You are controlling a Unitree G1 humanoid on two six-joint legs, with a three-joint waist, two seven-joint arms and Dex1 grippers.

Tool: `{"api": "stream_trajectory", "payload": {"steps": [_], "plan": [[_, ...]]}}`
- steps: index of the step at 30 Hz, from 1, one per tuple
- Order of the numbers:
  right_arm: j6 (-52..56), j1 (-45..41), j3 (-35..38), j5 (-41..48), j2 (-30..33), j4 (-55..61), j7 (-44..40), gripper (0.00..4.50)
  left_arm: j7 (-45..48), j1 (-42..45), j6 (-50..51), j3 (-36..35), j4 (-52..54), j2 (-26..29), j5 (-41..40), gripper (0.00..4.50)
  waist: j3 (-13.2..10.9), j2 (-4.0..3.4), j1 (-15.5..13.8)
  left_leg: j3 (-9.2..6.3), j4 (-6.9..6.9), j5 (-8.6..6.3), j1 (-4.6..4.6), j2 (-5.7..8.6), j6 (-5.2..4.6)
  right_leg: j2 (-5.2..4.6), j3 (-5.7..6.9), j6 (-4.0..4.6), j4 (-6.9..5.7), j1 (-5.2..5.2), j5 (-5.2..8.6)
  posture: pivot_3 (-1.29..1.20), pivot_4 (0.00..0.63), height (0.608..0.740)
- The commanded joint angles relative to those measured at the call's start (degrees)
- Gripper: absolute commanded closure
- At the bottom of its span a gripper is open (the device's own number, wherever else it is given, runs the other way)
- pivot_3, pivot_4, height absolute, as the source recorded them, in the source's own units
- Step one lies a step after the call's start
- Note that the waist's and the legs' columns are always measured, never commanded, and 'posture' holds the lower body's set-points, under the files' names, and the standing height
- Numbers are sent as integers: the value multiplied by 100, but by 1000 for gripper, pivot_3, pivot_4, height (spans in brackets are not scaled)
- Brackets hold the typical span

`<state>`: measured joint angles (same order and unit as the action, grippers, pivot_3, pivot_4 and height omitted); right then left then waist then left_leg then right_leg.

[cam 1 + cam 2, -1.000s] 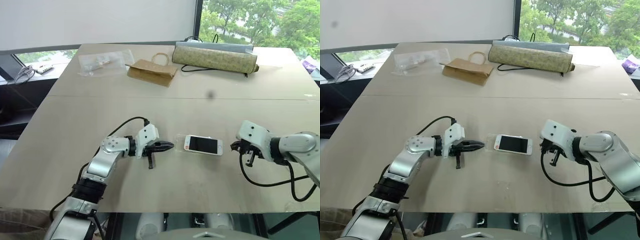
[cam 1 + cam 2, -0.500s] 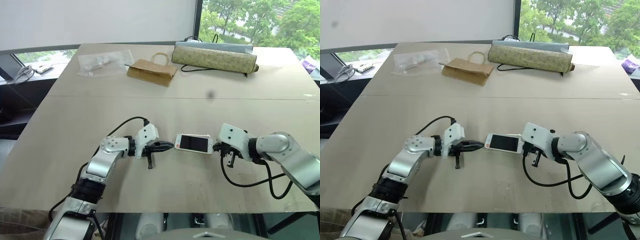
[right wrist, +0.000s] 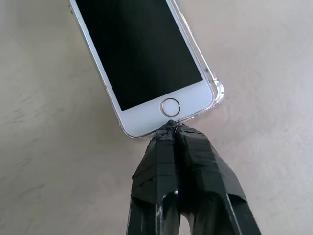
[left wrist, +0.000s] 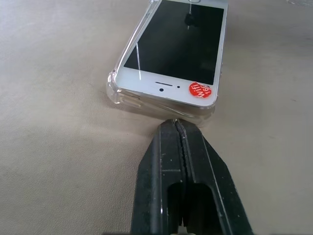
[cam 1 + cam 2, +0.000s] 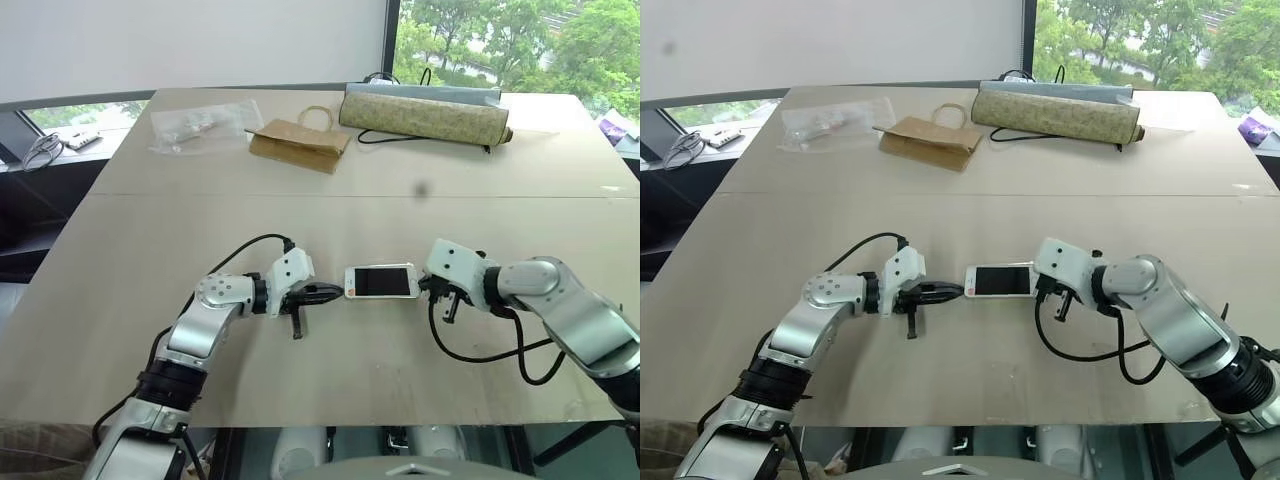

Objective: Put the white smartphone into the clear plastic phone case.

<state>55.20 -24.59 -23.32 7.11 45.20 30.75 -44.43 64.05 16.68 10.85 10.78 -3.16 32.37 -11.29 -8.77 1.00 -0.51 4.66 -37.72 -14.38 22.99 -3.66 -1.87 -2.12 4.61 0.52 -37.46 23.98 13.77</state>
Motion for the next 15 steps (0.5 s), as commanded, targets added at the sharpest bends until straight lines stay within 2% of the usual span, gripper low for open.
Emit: {"api": "stream_trajectory", "payload": {"steps": [1,9,15], "plan": [[-240,-120,185,68,-47,114,-56,4414,-33,-88,68,62,48,44,46,4500,0,0,-1,1,0,0,0,0,0,0,-1,0,0,0,0,0,150,740],[-242,-189,991,693,52,341,-454,4414,-30,-89,60,9,-19,88,22,4500,-1,1,-14,7,4,0,2,1,1,-1,-8,-1,3,3,-1,0,150,740],[-445,-433,725,780,-296,252,-417,4414,-28,-32,63,-1,-64,92,20,4500,-1,1,-16,5,7,0,1,1,0,0,-7,-1,2,3,-1,0,150,740]]}}
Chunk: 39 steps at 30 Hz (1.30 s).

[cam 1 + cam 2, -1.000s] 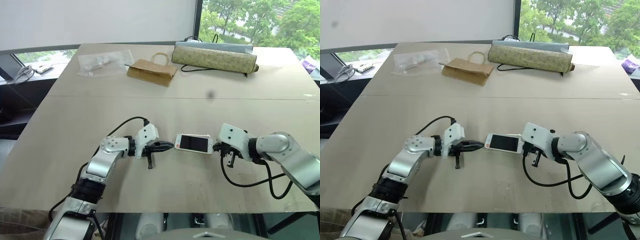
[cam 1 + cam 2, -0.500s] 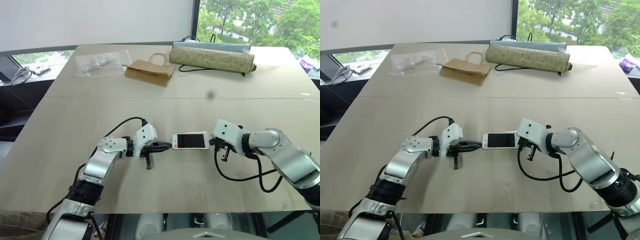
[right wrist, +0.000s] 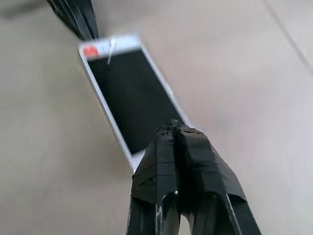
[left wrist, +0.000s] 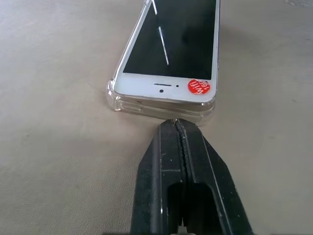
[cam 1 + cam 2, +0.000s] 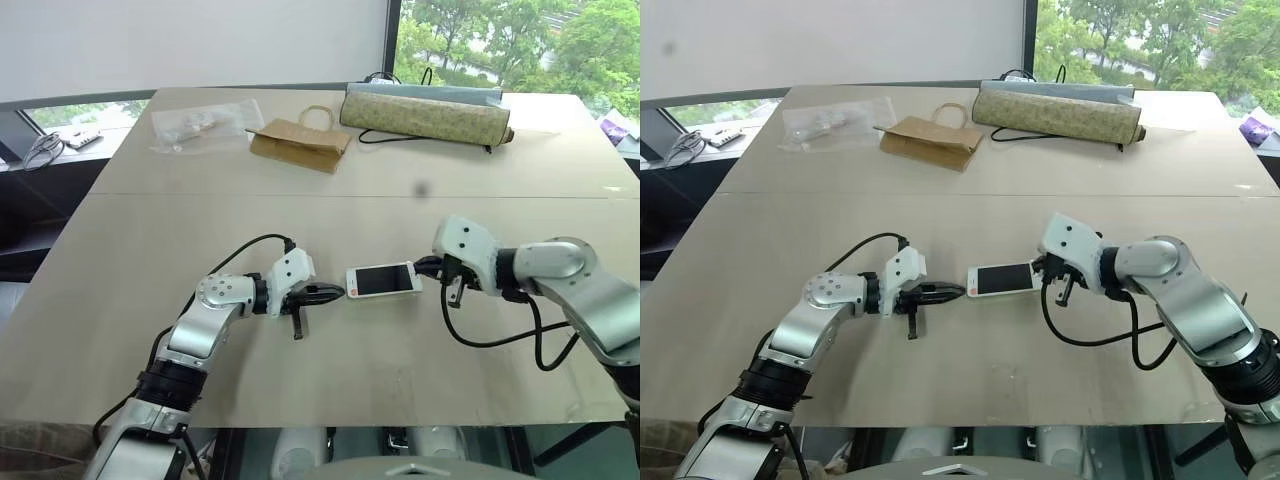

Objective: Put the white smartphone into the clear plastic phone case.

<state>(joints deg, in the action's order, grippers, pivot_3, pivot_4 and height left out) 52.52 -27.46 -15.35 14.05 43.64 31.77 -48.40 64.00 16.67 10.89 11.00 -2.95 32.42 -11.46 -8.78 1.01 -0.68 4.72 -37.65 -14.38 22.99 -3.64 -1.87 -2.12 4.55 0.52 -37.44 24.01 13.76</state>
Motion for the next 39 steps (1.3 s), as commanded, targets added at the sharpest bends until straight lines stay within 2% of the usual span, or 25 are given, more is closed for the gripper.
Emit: {"api": "stream_trajectory", "payload": {"steps": [1,4,11,26,39], "plan": [[-235,-180,-203,123,-276,146,-49,4414,-18,-30,55,-23,-89,94,38,4500,0,0,4,1,0,0,0,0,0,0,-1,0,0,0,0,0,150,740],[-331,-239,-491,244,-707,35,-79,4414,-3,-26,48,-22,-100,108,41,4500,0,0,6,1,2,0,0,0,0,1,-3,0,0,0,-1,0,150,740],[-869,-582,-1291,-251,-1345,-1102,-26,4414,-4,-34,68,1,-50,114,31,4500,0,1,15,14,1,0,-7,1,0,4,-13,-1,-9,1,-1,0,150,740],[-1184,-812,-1777,-655,-1456,-1868,-540,4414,-41,-150,138,6,78,181,-77,4500,0,1,38,20,2,1,-13,0,0,7,-23,1,-21,4,-1,0,150,740],[-1510,-1118,-2569,-1473,-1538,-2909,-903,4414,-42,-191,165,7,90,193,-90,4500,22,7,113,29,2,1,-29,0,0,6,-32,1,-30,-1,-2,0,150,740]]}}
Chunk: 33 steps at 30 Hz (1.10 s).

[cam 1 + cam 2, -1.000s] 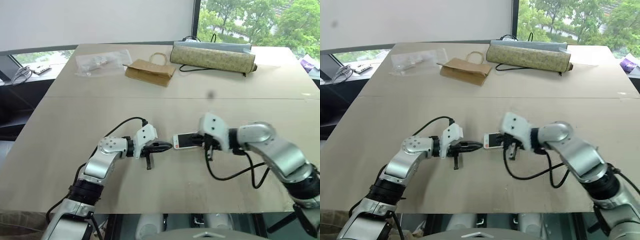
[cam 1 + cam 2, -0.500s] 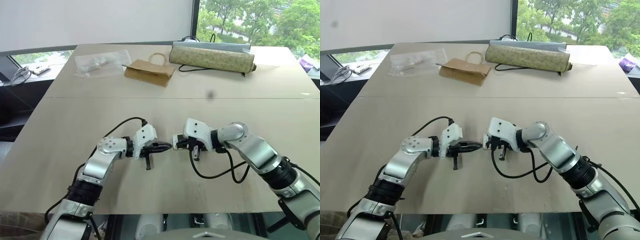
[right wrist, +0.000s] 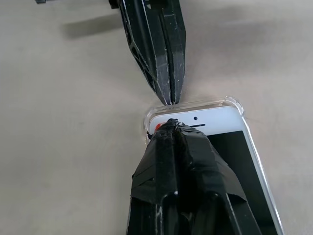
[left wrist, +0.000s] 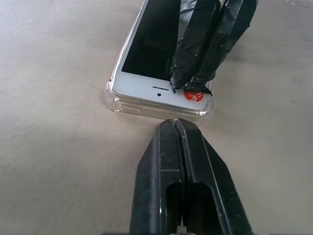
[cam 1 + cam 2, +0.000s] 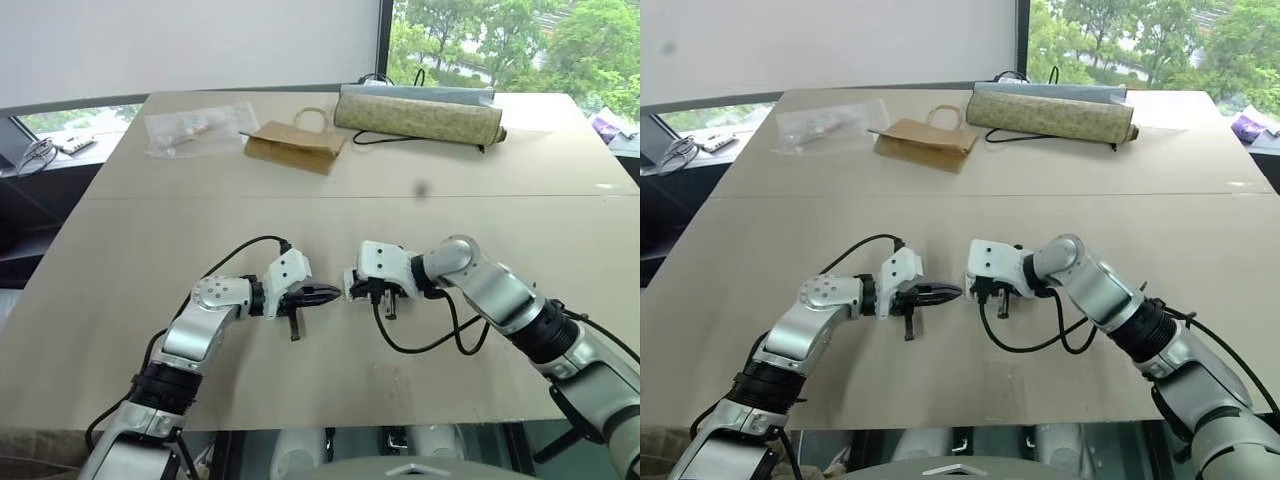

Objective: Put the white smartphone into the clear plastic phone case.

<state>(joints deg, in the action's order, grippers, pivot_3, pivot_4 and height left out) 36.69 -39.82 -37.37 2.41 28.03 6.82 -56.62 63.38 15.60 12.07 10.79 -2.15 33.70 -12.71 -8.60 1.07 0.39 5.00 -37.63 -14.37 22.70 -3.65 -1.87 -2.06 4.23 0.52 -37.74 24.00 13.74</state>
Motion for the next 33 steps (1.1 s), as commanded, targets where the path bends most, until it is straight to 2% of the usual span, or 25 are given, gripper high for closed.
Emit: {"api": "stream_trajectory", "payload": {"steps": [1,3,7,11,17,21,33], "plan": [[48,125,-368,-343,-5,-459,-88,4414,23,-89,45,20,9,70,33,4500,7,1,10,0,0,0,-2,0,0,0,0,0,-1,-1,0,0,150,740],[-10,162,-248,-319,-83,-486,-53,4414,33,-112,56,-17,37,89,3,4500,10,2,20,0,0,0,-6,-1,0,-2,-1,0,-1,-5,0,0,150,740],[276,320,521,277,-189,54,-109,4414,114,-199,359,-314,255,164,-409,4500,9,1,42,2,0,0,-8,-4,0,-1,-4,1,-3,-4,0,0,150,740],[899,559,1506,1074,-121,1046,-65,4414,146,-162,1462,-897,670,174,-1482,4500,-5,5,21,0,0,0,25,-5,1,-3,-3,20,-5,20,-12,0,150,740],[1577,972,2432,1655,149,2025,354,4414,-27,263,2205,-926,824,7,-1921,4500,-5,7,-33,-9,-5,2,77,8,3,-3,9,17,-1,61,-14,0,150,740],[1698,1247,2817,1623,361,2321,850,4414,-195,630,2068,-477,650,-205,-1501,4500,-6,8,-63,-18,-18,2,100,25,3,3,15,16,-1,73,-14,0,150,740],[1512,2069,2970,1315,1220,2480,1470,4414,-186,961,1529,367,118,-415,-564,4500,-8,11,-110,-21,-25,2,100,36,2,13,11,10,-6,75,-10,0,150,740]]}}
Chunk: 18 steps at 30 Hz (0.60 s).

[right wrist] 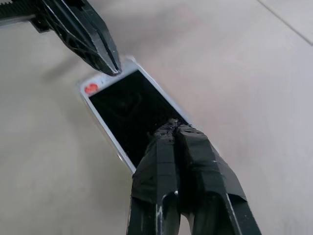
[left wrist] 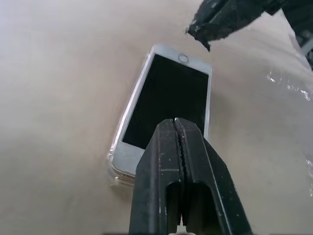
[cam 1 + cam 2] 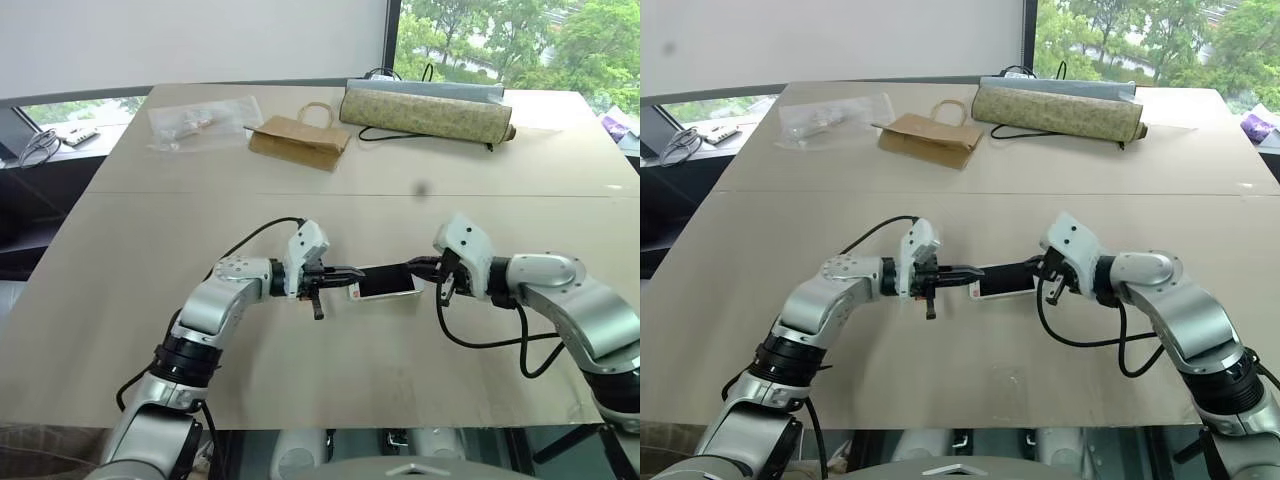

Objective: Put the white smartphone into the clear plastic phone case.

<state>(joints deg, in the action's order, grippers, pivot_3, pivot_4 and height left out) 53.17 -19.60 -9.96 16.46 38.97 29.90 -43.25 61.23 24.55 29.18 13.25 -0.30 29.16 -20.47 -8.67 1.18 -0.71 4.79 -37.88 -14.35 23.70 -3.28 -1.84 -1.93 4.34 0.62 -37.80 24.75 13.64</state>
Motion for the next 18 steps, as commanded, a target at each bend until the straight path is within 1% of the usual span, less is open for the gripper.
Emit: {"api": "stream_trajectory", "payload": {"steps": [1,8,14,18], "plan": [[-161,69,234,-107,161,148,174,4414,22,69,-208,162,-131,60,296,4500,0,0,5,2,-4,0,0,1,0,0,-3,-9,0,0,5,0,150,740],[-348,85,114,-167,246,-68,270,4414,55,-29,-270,276,-277,208,587,4500,0,2,4,0,-23,-1,1,-2,-2,0,-3,-16,-9,-3,9,0,150,740],[-613,-202,-98,-291,73,-581,251,4414,-5,-105,-269,269,-210,172,611,4500,1,2,5,0,-33,-1,0,-1,-2,0,-5,-16,-15,-4,9,0,150,740],[-755,-363,-280,-508,153,-894,204,4414,-69,-154,-303,222,-142,137,577,4500,2,3,1,0,-35,-1,1,-1,-2,0,-4,-15,-16,-6,8,0,150,740]]}}
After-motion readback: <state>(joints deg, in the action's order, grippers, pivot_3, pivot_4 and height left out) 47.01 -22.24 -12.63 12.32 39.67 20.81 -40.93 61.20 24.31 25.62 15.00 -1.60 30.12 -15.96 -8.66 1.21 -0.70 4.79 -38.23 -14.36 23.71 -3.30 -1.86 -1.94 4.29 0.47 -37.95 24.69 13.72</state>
